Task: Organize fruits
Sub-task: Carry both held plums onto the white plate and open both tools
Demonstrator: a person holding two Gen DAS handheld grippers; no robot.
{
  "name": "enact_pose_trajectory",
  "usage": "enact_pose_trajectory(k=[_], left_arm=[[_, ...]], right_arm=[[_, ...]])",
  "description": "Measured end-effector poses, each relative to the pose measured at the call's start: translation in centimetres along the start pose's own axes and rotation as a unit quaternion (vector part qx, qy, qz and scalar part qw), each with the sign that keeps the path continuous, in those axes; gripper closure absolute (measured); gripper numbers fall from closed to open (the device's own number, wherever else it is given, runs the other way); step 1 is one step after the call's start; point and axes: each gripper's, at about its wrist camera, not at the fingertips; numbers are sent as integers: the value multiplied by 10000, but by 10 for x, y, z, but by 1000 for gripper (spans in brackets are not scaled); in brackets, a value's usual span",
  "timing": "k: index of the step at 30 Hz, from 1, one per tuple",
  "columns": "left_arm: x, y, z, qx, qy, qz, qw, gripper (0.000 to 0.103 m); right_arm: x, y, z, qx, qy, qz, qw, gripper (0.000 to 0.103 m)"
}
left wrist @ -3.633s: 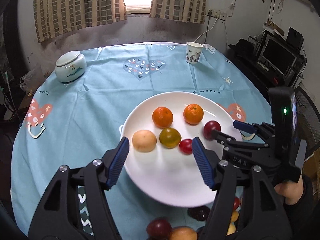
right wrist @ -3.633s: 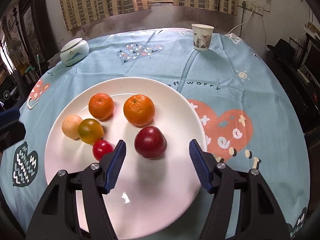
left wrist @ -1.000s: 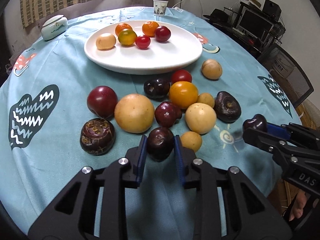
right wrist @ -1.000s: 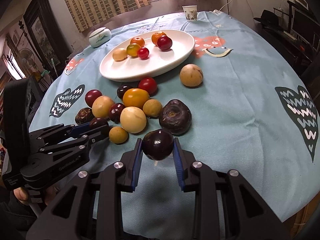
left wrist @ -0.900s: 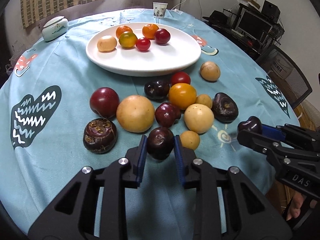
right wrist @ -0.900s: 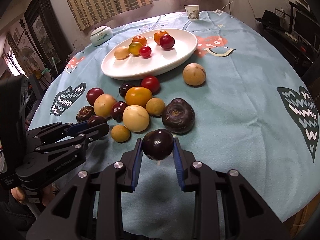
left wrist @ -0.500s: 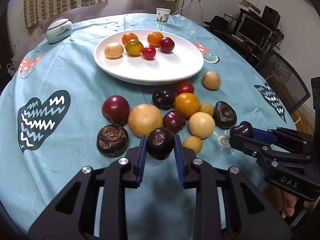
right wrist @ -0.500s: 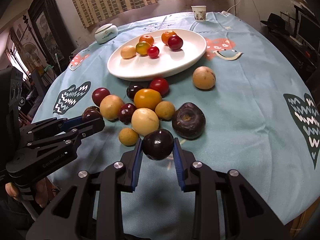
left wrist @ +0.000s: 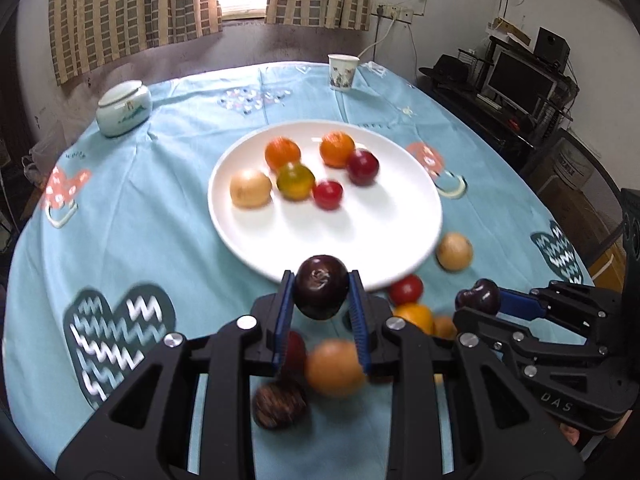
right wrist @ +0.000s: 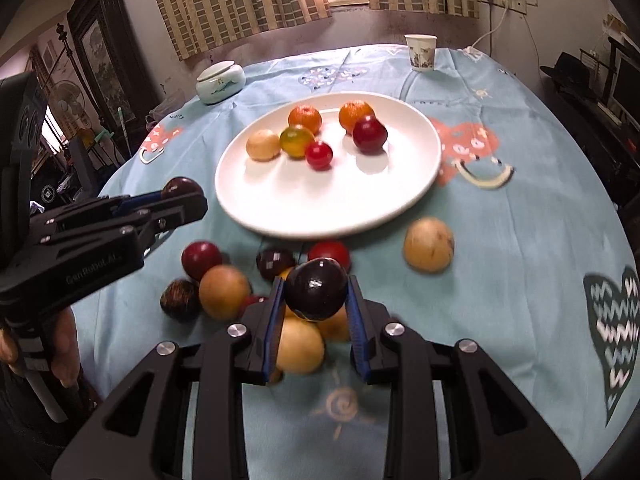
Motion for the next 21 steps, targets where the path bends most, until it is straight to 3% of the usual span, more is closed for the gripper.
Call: enact_pose_trajectory(k=[6, 11, 21], left_arm=[[32, -43, -32, 121, -86, 88, 9999, 76], [50, -56, -70, 372, -100, 256, 9989, 76], [63, -50, -103, 604, -41, 322, 9976, 76]], right_arm=[[10, -62, -19, -142, 7, 218, 9997, 73], [12, -106, -62, -24, 107, 176, 9998, 73], [11, -118, -116, 272, 206, 192, 9992, 72]])
Point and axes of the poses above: each gripper's, at about its wrist camera, not at the fingertips, and z roughly against the way its jaws point, x to its left, y to its underside, and after that the axes turned 14 degrees about -z, right-handed
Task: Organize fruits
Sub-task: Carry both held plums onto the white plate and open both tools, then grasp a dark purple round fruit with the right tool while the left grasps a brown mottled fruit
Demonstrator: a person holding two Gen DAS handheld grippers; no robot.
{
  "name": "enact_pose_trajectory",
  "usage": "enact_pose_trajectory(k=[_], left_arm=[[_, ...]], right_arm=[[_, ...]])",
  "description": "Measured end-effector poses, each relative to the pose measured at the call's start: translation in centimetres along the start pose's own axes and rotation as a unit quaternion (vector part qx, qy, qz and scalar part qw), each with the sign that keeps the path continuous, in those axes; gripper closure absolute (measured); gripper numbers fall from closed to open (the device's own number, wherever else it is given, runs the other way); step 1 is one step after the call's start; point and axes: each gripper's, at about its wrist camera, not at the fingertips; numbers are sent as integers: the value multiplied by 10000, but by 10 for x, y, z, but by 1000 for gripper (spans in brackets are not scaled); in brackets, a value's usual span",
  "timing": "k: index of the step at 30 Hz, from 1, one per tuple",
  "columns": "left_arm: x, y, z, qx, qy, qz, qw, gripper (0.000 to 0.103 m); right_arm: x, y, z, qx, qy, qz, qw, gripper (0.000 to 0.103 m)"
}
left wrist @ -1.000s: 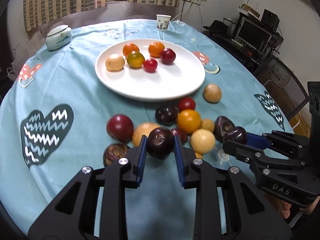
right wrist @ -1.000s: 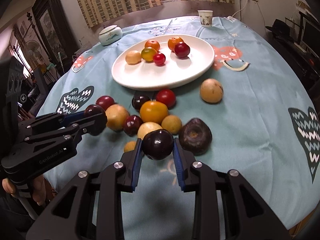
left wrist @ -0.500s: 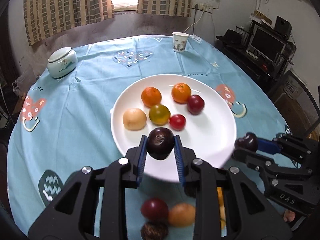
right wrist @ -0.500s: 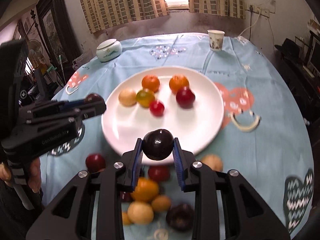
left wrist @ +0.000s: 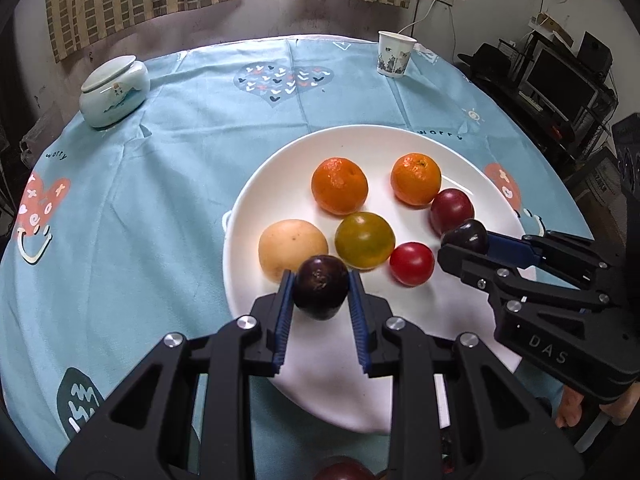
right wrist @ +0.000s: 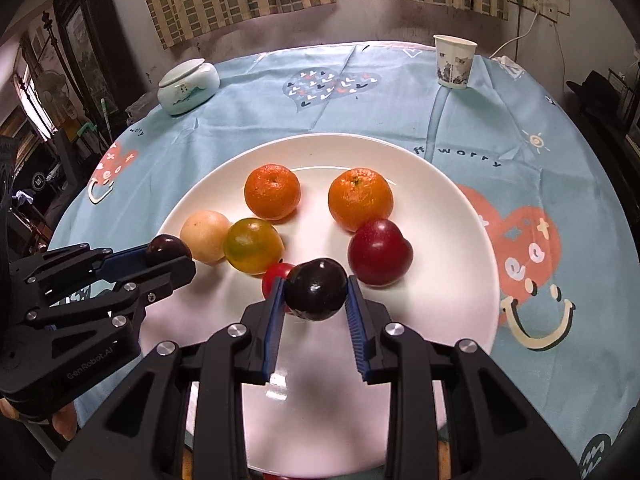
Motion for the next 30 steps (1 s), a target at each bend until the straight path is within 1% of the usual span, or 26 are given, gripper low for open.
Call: enact_pose_trajectory(k=[4, 5, 6, 7, 8, 9, 10, 12, 15, 18, 21, 23, 26, 28, 29, 30], left_arm=[[0, -2, -3, 45, -54, -8, 10000, 74], [1, -2, -1, 31, -60, 14, 10000, 68], [2, -3, 4, -38, -72, 49, 10000, 51], [3, -3, 11, -139, -120, 89, 9998, 43], [4, -4, 18, -251, -178, 120, 9995, 35], [4, -5, 26, -332, -202, 116, 9992, 35], [3, -6, 34, -397, -220, 95, 9989, 35], [2, -6, 51, -493, -260, 83, 9984, 35], [0, 0, 80, -706, -246, 96, 9972, 35], [-6, 13, 111, -938, -271, 61, 9952, 35], [-13, 35, 135, -1117, -334, 8, 9932, 31], [-18, 52, 145, -1174, -365, 2, 9924, 30], [-27, 78, 152, -1192, -274, 22, 9925, 30], [-36, 96, 152, -1174, -261, -19, 9927, 28], [-41, 105, 151, -1144, -251, -53, 9931, 25], [-46, 112, 149, -1110, -239, -89, 9935, 25]], right_arm=[[1, -1, -2, -33, 131, 97, 9999, 72], [1, -1, -2, -6, 137, 71, 9999, 72], [-1, -2, -1, 15, 122, 33, 9999, 71], [-1, -2, 1, 42, 101, 2, 9999, 69], [-1, -2, 4, 49, 96, -9, 9999, 48], [-1, -3, 9, 2, 126, -12, 9999, 31], [0, -3, 15, -136, 134, 12, 9998, 29], [3, -4, 28, -380, 194, 113, 9990, 29], [2, -5, 50, -509, 152, 69, 9986, 29], [-4, -1, 77, -606, 93, -77, 9981, 29], [-15, 14, 105, -714, 118, -230, 9971, 29], [-22, 28, 121, -775, 136, -360, 9962, 29], [-30, 58, 143, -868, 137, -468, 9950, 28], [-31, 82, 155, -908, 177, -420, 9948, 24], [-31, 92, 158, -930, 208, -401, 9946, 17], [-31, 105, 162, -957, 265, -374, 9944, 11]])
Point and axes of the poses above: each gripper's, at about its wrist camera, not at the fingertips, and z roughly against the way its jaws point, x to its left, y to its underside, and after that the axes turned 14 degrees about -z, right-handed
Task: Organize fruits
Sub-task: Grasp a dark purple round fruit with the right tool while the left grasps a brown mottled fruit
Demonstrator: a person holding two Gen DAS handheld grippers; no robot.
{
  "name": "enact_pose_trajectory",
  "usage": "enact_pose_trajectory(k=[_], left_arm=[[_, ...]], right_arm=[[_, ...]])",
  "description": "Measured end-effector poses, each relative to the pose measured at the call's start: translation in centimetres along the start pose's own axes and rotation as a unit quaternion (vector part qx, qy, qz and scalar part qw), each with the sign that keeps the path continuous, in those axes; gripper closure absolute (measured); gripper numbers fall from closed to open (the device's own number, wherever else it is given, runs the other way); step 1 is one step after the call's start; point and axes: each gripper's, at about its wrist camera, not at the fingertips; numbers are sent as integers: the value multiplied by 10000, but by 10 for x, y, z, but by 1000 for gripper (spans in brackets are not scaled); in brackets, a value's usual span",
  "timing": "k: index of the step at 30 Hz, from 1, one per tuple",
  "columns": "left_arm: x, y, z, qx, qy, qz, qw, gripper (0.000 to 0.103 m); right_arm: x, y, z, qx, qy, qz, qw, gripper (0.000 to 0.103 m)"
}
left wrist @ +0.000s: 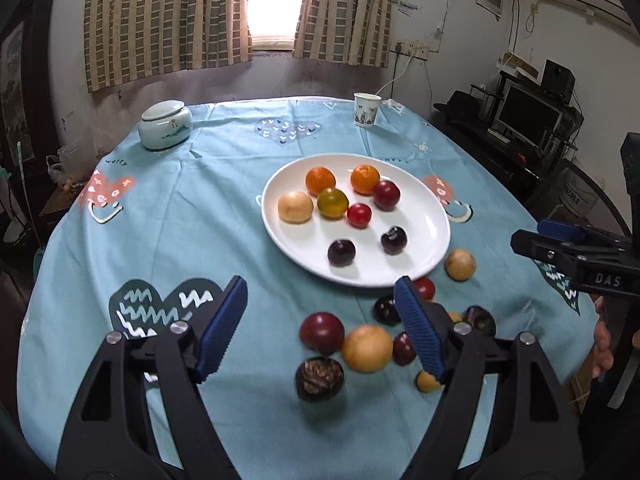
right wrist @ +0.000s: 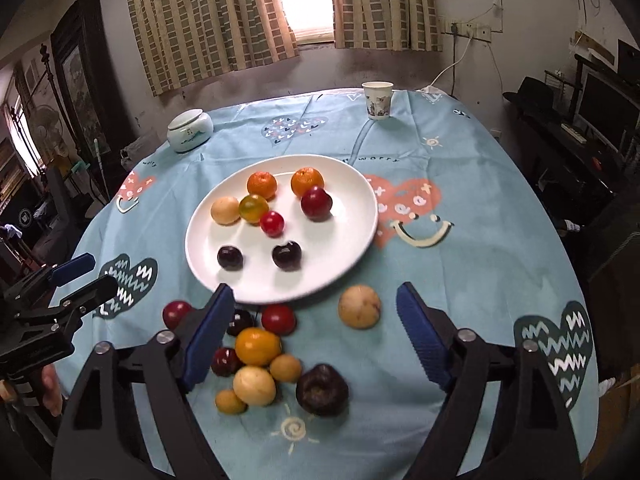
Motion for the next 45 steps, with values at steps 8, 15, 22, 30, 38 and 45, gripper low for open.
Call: enact_pose_trajectory(k=[8, 15, 22, 30, 38, 45], left_arm=[[-32, 48, -10, 505, 307, -187, 9981, 24], [-23, 64, -9, 659, 236, -20, 9975, 15], [-13, 73, -24, 911, 193, 159, 9955, 16], [-6, 76, -37, 1043, 216, 250, 9940, 16], [-1, 73, -54, 1100, 220, 343, 9931, 16], [-8, 72, -68, 1169, 165, 309, 9925, 35]], right_arm=[[-6, 65, 5, 411, 97, 52, 9991, 10], [-17, 84, -9, 645, 165, -199, 9976, 10], [-28, 91, -22, 344, 407, -135, 9985, 12], [-28, 83, -62, 750, 350, -15, 9966, 39], [-17, 87, -55, 766, 375, 109, 9963, 58], [-26, 87, -46, 853, 270, -145, 9959, 58]])
Point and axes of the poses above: each gripper's, at about its wrist camera, not at the fingertips, and z roughly against the way its jaws point, x to its left, y to its underside, and after that the axes turned 14 degrees about -z, right-handed
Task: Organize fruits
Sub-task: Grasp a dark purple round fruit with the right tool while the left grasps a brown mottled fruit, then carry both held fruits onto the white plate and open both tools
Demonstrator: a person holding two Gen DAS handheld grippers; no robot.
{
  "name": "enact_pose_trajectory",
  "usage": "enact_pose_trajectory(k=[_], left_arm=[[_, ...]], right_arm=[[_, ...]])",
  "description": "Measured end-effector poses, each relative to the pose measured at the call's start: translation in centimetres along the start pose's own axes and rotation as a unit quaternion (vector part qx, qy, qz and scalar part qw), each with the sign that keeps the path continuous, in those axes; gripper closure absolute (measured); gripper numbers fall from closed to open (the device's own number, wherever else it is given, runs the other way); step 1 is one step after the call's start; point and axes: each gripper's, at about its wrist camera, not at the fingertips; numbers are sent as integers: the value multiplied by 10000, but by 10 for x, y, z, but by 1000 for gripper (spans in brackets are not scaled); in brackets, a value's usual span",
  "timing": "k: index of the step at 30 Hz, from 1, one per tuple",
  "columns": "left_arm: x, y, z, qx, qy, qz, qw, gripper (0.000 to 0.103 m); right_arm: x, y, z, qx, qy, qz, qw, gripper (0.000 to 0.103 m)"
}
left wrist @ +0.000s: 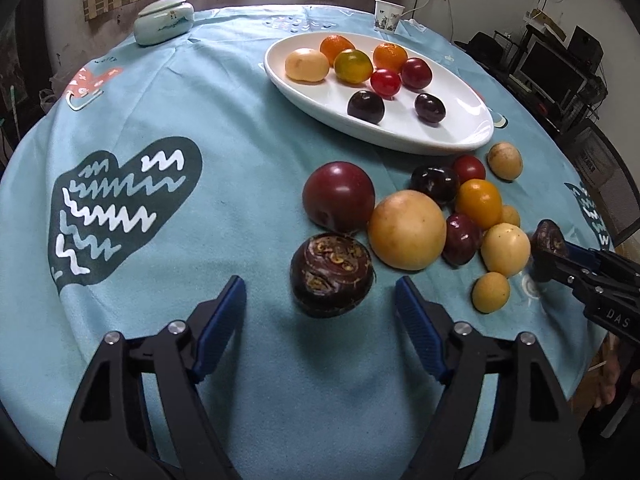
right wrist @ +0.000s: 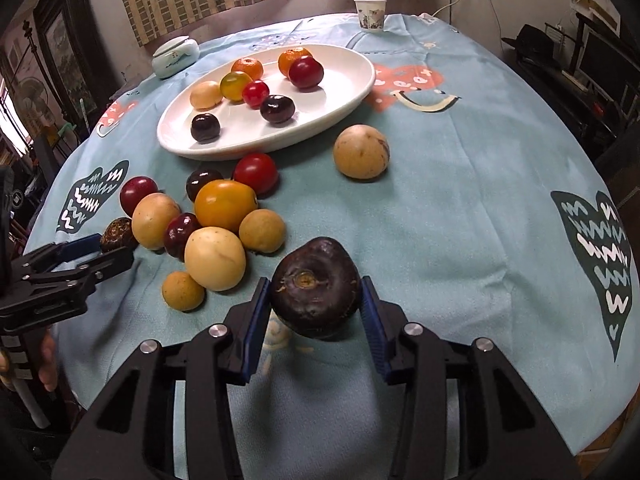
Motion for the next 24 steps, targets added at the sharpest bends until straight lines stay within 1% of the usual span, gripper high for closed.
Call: enact_pose_trajectory(k=[1, 2, 3, 4, 6, 8, 11, 14, 18, 24], left_arm=[[-3, -1, 0, -11, -87, -84, 9999, 41], [-6, -2, -1, -23, -110, -165, 9998, 55], [-6, -2, 0, -52, -84, -182, 9998, 61], [-6, -2, 1, -56, -78, -151, 9998, 62], [-5, -1, 5, -112, 51, -92, 9999, 62], [-8, -2, 16, -269, 181, -140, 9994, 62], [-16, -4, 34, -472, 105, -300, 9984, 62], [-21, -6, 44, -570, 113, -369, 9976, 62], [-24, -7, 49, -601, 118, -382, 9974, 62], [-24, -8, 48, -541, 150, -384, 9977, 62]], right_arm=[[-1, -1, 0, 5, -21, -21, 10000, 58], [-1, -1, 0, 12, -43, -39, 10000, 58], [-1, -1, 1, 22, -62, -57, 10000, 58], [-1, -1, 1, 31, -86, -66, 9999, 58], [0, 0, 3, 36, -136, -65, 9999, 58], [1, 0, 6, 13, -167, -52, 9998, 58], [3, -1, 12, -49, -217, -47, 9997, 58], [6, -2, 18, -111, -262, -18, 9996, 58], [8, -1, 24, -161, -293, 20, 9994, 58], [9, -2, 28, -202, -319, 26, 9993, 58]])
Point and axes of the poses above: each gripper's, at about its wrist camera, not at the fingertips, and z roughly against the way its jaws point, x to its left, y to its underside, and after that the axes turned 14 degrees about -z, right-handed
